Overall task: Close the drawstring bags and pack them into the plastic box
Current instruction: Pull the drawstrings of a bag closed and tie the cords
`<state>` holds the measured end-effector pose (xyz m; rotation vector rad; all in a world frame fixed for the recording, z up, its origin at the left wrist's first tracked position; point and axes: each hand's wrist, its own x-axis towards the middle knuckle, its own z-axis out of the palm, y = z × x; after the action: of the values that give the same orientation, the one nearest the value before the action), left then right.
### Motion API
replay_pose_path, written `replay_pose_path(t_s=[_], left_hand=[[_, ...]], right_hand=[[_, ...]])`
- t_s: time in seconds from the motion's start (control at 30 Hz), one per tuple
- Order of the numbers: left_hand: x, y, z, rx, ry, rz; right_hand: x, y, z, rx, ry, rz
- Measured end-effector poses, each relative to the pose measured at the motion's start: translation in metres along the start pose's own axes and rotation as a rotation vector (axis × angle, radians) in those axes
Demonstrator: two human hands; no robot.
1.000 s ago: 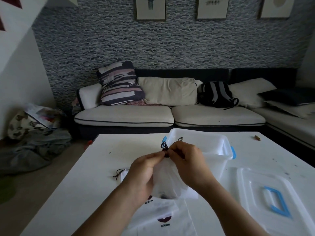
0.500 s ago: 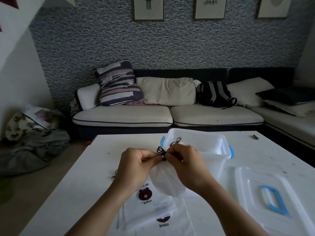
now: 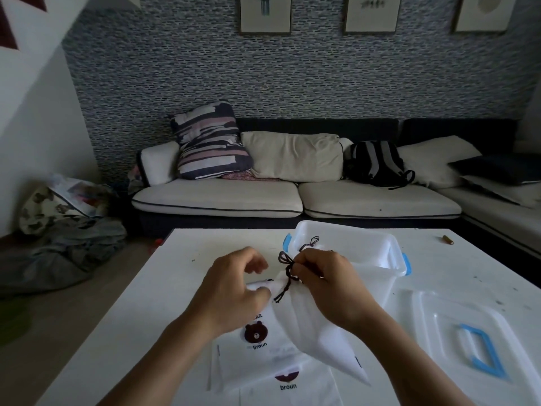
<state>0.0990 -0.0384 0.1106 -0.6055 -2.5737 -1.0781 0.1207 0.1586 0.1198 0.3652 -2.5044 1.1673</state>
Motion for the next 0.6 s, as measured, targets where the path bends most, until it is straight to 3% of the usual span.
replay_pose_path(t_s=[0.1,0.2,0.43,0.6], left_hand=[[-0.005,0.014,-0.001,-0.114,0.250,0.114],[-0.011,0.032,0.009,-0.021,0.415,0.324],[-0.009,0.031,0.025,-0.008,0.327,0.317],[-0.006,0.032,0.026,-0.202,0.247,0.144]], right_hand=[[0.000,0.002,0.001,-0.007,0.009,0.020],[0.000,0.001,0.003,-0.013,0.009,0.007],[-0.001,-0.003,0.002,0.036,-0.007,-0.004],[-0.002,-0.002,-0.002,0.058,-0.025,-0.023]])
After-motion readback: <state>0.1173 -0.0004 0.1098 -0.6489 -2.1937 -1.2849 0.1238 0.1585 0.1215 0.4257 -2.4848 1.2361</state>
